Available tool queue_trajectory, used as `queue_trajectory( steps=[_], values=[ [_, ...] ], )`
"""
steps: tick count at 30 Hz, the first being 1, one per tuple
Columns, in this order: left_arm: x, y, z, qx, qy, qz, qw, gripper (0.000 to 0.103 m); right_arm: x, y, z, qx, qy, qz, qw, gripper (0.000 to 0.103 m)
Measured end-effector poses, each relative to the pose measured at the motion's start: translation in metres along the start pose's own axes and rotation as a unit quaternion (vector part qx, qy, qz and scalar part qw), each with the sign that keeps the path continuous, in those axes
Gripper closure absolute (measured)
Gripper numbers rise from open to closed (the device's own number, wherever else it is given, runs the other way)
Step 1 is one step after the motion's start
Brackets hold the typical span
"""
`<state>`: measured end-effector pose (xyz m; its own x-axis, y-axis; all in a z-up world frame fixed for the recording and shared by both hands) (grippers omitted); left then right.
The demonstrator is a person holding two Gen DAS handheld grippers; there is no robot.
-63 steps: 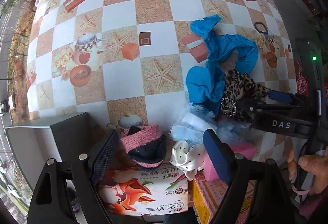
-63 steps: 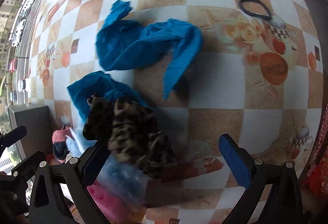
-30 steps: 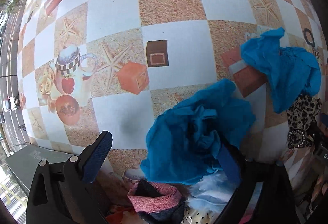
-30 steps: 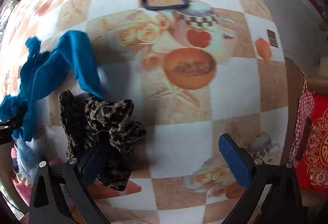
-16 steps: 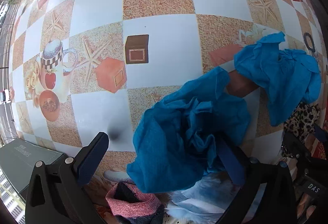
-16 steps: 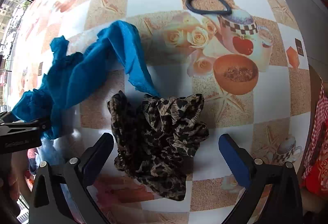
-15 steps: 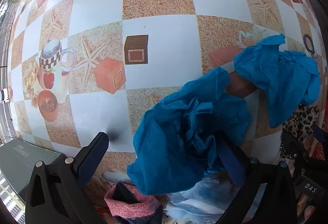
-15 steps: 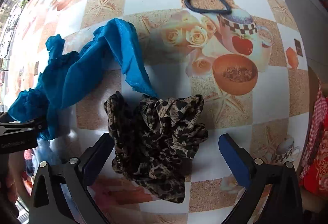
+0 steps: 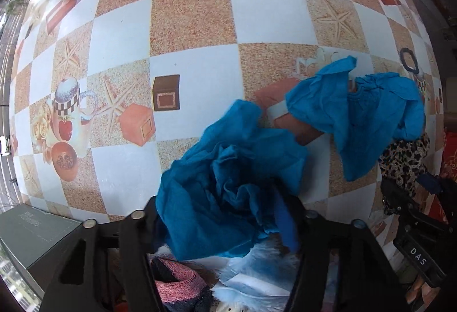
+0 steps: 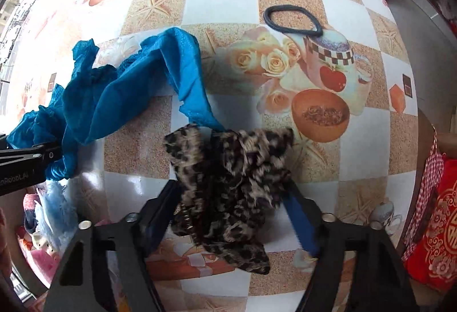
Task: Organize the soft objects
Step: 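Grasp the blue cloth with left tool while right tool grasps leopard-print scrunchie, then lift the blue cloth with left tool while right tool carries scrunchie toward box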
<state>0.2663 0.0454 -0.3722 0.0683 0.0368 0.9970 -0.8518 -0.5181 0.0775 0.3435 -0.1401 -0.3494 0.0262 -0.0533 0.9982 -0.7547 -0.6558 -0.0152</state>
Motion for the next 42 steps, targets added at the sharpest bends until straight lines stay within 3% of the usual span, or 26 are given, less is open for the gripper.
queue_trajectory(
  steps=[2, 4, 12, 16, 24, 35, 42],
  values=[
    [0.003, -0.002, 0.002, -0.005, 0.005, 0.008, 0.9999, 0.069, 0.003, -0.001, -0.002, 0.013, -0.003, 0.008, 1.000, 0.059],
    [0.010, -0.003, 0.000, 0.005, 0.010, 0.022, 0.9997, 0.072, 0.006, 0.000, -0.003, 0.008, -0.022, 0.011, 1.000, 0.067],
    [0.061, 0.000, 0.017, -0.032, 0.028, 0.083, 0.9957, 0.072, 0.039, 0.008, 0.013, -0.054, -0.091, 0.036, 0.994, 0.067],
    [0.099, 0.006, 0.049, -0.060, 0.041, 0.103, 0.9920, 0.072, 0.053, 0.020, 0.020, -0.071, -0.097, 0.035, 0.992, 0.067],
    [0.161, 0.057, 0.114, -0.118, 0.073, 0.137, 0.9808, 0.072, 0.081, 0.052, 0.039, -0.109, -0.105, 0.046, 0.987, 0.067],
    [0.211, 0.135, 0.174, -0.219, 0.123, 0.165, 0.9537, 0.072, 0.119, 0.116, 0.029, -0.129, -0.097, 0.052, 0.986, 0.067],
    [0.222, 0.188, 0.188, -0.287, 0.136, 0.164, 0.9339, 0.072, 0.135, 0.155, 0.031, -0.138, -0.083, 0.052, 0.986, 0.067]
  ],
)
Point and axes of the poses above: each gripper's, at about its wrist camera, not at the fingertips, and x roughly against the way its jaws point, z to its right, y to its underside, the point moved 9 cm from there along -x, roughly the way its jaws point, and after that the axes turned 4 degrees about x, right-handed, at the moved point
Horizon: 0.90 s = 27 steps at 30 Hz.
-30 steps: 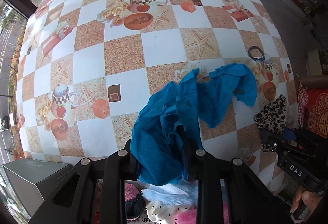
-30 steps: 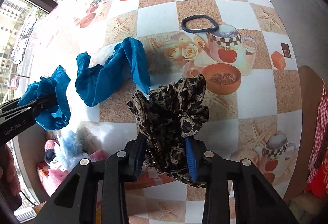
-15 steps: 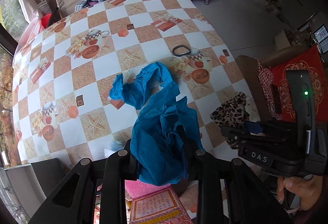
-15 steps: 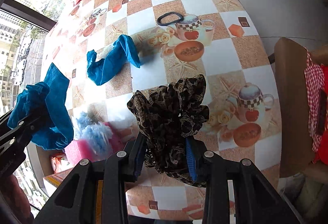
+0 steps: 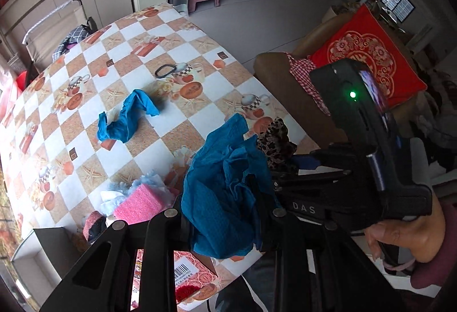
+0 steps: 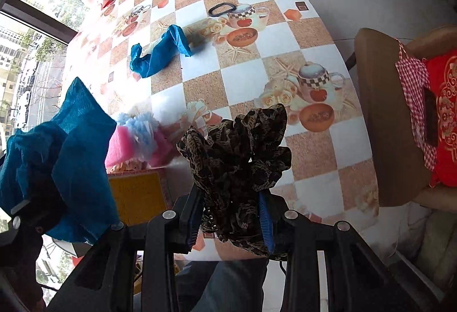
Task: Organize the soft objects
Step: 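Lift the blue cloth with left tool while right tool carries scrunchie toward box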
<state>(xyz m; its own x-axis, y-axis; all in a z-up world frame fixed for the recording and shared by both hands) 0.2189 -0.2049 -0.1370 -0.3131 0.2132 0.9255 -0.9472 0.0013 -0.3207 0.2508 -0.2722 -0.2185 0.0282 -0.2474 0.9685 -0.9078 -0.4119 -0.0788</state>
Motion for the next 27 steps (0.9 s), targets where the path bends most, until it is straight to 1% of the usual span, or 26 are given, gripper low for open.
queue_trajectory(
  steps=[8, 13, 17, 22, 27],
  values=[
    [0.016, 0.040, 0.031, -0.062, 0.026, -0.007, 0.9977, 0.072, 0.010, 0.041, -0.001, -0.001, 0.009, -0.007, 1.000, 0.067],
    [0.019, 0.071, 0.037, -0.076, 0.034, -0.022, 0.9963, 0.072, 0.011, 0.060, -0.011, 0.003, 0.005, -0.007, 1.000, 0.067],
    [0.022, 0.095, 0.032, -0.075, 0.036, -0.035, 0.9959, 0.072, 0.007, 0.074, -0.022, 0.015, 0.002, -0.014, 1.000, 0.067],
    [0.032, 0.123, 0.021, -0.078, 0.033, -0.037, 0.9957, 0.072, 0.004, 0.091, -0.043, 0.043, -0.002, -0.024, 0.999, 0.067],
    [0.037, 0.149, -0.002, -0.060, 0.013, -0.046, 0.9970, 0.072, -0.002, 0.103, -0.070, 0.086, -0.005, -0.039, 0.996, 0.066]
  ],
)
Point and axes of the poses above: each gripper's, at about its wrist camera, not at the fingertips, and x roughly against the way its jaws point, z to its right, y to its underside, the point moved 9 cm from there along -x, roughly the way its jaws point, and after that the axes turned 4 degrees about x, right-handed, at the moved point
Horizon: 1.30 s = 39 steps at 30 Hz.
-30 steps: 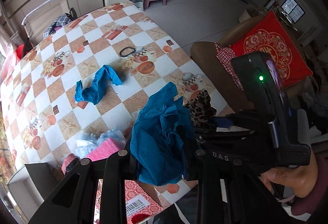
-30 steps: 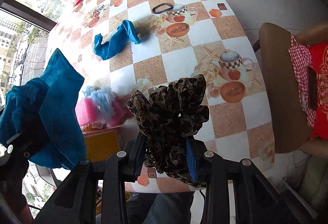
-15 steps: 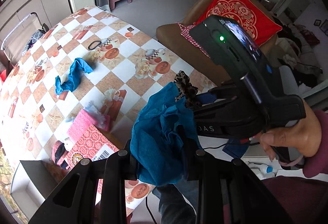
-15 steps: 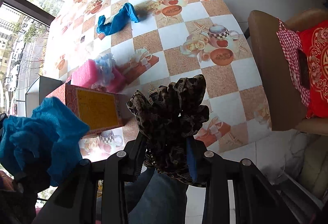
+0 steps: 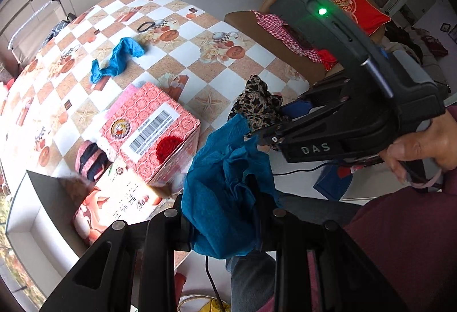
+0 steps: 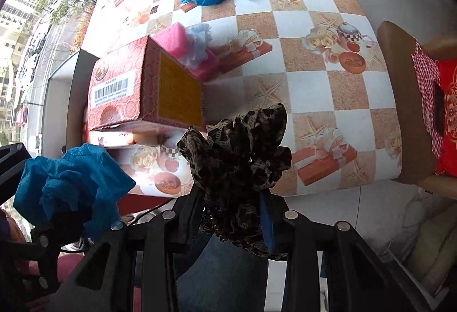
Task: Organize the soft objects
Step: 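Lift the blue cloth with left tool while right tool carries scrunchie toward box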
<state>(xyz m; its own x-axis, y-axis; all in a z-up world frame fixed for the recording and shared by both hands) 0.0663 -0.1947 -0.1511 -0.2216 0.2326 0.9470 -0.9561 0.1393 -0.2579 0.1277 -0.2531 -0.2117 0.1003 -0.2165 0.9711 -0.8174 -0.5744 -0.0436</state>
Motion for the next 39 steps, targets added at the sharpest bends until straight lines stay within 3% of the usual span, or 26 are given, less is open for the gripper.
queue_trajectory(
  steps=[6, 11, 19, 31, 39],
  values=[
    [0.006, 0.028, -0.032, 0.064, -0.017, 0.004, 0.9978, 0.072, -0.007, 0.003, -0.032, 0.056, -0.006, -0.022, 0.998, 0.066],
    [0.014, 0.042, -0.061, 0.128, -0.034, 0.017, 0.9911, 0.071, -0.012, 0.005, -0.060, 0.111, -0.016, -0.038, 0.993, 0.066],
    [0.027, 0.067, -0.098, 0.203, -0.057, 0.031, 0.9771, 0.071, -0.020, 0.016, -0.118, 0.231, -0.029, -0.070, 0.970, 0.066],
    [0.045, 0.097, -0.136, 0.294, -0.082, 0.061, 0.9504, 0.071, -0.024, 0.002, -0.175, 0.322, -0.040, -0.082, 0.943, 0.066],
    [0.059, 0.113, -0.166, 0.351, -0.098, 0.078, 0.9279, 0.071, -0.026, -0.019, -0.221, 0.351, -0.054, -0.079, 0.931, 0.066]
  ],
)
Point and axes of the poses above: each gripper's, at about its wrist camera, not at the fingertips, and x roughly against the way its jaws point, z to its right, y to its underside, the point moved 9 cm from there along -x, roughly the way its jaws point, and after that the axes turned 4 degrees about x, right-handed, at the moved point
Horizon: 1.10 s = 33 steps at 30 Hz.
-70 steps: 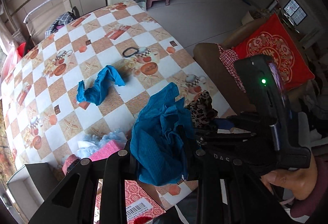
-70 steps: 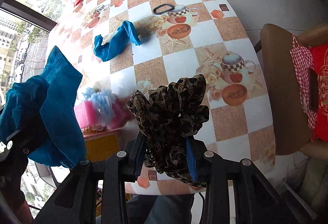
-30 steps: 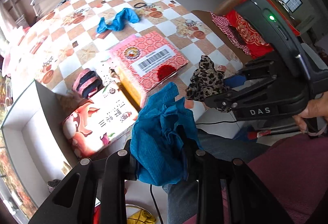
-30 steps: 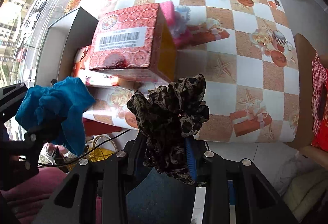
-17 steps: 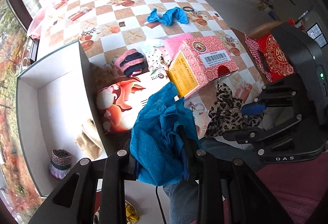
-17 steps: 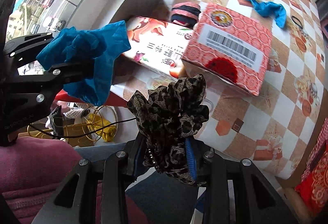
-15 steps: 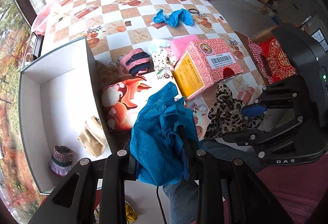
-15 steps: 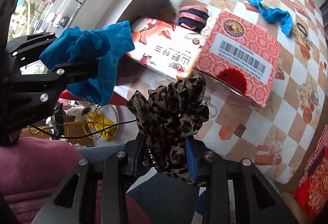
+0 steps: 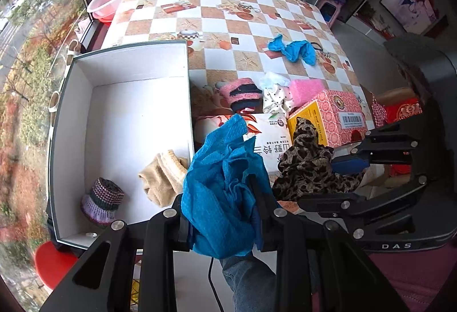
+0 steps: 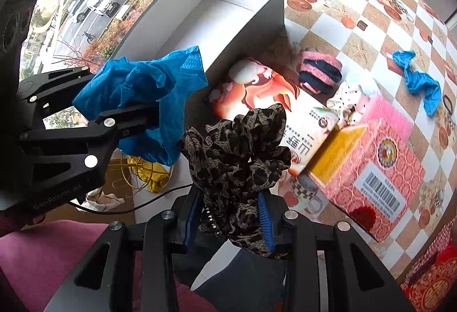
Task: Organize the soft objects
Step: 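Lift the blue cloth with left tool while right tool carries scrunchie toward box, then open left tool to drop blue cloth while right tool drops leopard scrunchie into box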
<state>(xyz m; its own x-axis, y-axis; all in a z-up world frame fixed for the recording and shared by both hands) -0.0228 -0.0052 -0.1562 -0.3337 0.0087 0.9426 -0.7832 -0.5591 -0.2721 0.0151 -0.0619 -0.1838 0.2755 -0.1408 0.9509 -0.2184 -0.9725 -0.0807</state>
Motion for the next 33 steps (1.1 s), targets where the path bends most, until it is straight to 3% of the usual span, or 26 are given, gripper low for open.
queue_trajectory(
  steps=[9, 17, 23, 33],
  values=[
    [0.007, -0.008, -0.041, 0.054, -0.033, 0.016, 0.9979, 0.071, 0.002, -0.045, -0.014, 0.048, 0.004, 0.013, 0.999, 0.066],
    [0.006, -0.018, -0.075, 0.093, -0.067, 0.023, 0.9931, 0.071, 0.005, -0.088, -0.010, 0.046, 0.000, 0.027, 0.999, 0.066],
    [0.002, -0.035, -0.103, 0.130, -0.092, 0.030, 0.9868, 0.070, 0.008, -0.124, -0.009, 0.015, -0.025, 0.045, 0.999, 0.066],
    [-0.003, -0.057, -0.145, 0.192, -0.121, 0.036, 0.9732, 0.070, 0.007, -0.172, -0.015, 0.019, -0.024, 0.069, 0.997, 0.066]
  ],
)
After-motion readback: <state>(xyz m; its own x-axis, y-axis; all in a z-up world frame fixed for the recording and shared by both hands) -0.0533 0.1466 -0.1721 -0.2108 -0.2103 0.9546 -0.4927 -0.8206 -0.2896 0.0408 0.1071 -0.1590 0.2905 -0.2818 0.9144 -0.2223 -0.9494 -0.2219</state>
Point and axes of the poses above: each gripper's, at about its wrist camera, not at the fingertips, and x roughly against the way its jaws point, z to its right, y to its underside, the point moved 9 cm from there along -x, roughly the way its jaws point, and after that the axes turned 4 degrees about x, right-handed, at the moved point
